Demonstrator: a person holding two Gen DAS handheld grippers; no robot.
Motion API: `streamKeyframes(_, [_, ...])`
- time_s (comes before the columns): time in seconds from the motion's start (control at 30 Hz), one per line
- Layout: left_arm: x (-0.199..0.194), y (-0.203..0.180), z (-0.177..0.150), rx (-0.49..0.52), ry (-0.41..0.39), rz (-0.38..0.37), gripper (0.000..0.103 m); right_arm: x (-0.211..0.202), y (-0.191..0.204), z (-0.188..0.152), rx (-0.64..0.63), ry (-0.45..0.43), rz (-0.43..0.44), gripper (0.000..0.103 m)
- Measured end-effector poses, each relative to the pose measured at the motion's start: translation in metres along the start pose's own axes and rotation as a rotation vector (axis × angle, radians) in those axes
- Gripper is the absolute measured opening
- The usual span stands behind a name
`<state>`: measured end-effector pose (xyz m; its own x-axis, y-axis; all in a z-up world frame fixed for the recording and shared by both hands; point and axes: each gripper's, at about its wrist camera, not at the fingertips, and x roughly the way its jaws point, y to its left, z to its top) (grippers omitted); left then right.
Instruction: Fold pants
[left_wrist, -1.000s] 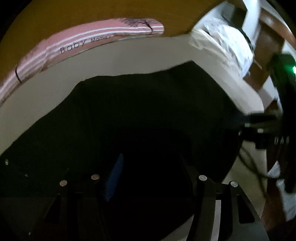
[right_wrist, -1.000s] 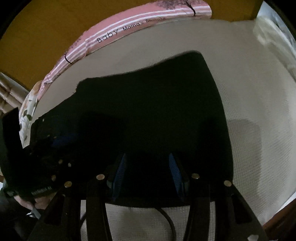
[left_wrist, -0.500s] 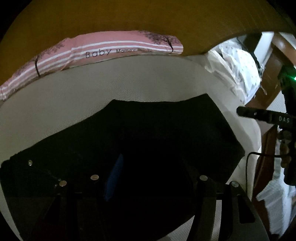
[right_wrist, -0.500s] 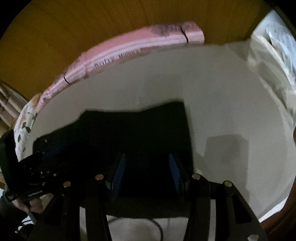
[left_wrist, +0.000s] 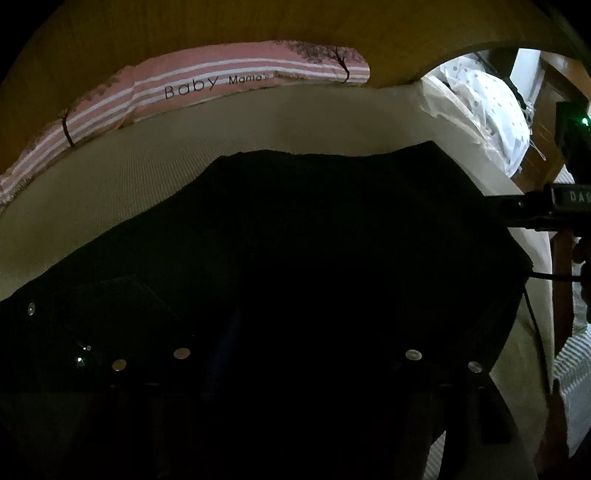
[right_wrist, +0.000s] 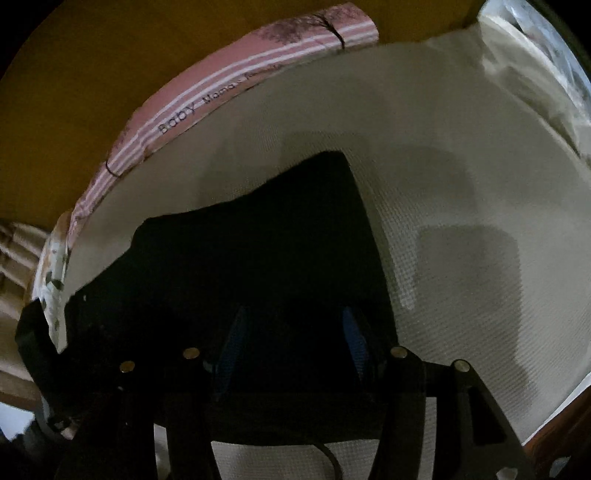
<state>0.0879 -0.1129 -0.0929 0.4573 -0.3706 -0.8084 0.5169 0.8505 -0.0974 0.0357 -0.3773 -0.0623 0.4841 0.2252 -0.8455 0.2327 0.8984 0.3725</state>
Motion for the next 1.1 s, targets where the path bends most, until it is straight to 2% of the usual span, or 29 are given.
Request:
streamKeyframes(0.2, [-0.003, -0.003, -0.008, 0.013, -0.052, 0.011, 0.067, 0.002, 0.004, 0.001, -0.004, -0.036, -0.012, 0.052])
streamKeyframes(0.37, [-0.001, -0.002, -0.004, 0.015, -0.055, 0.009, 0.068, 0.001, 0.008, 0.006, -0.033, -0.062, -0.041, 0.052])
streamKeyframes(0.67, [-0.001, -0.001, -0.002, 0.019, -0.061, 0.008, 0.068, 0.005, 0.001, 0.019, 0.012, -0.064, -0.036, 0.053])
streamKeyframes(1.1, [-0.001, 0.001, -0.001, 0.02, -0.061, 0.007, 0.069, 0.013, 0.005, 0.03, 0.008, -0.068, -0.037, 0.053])
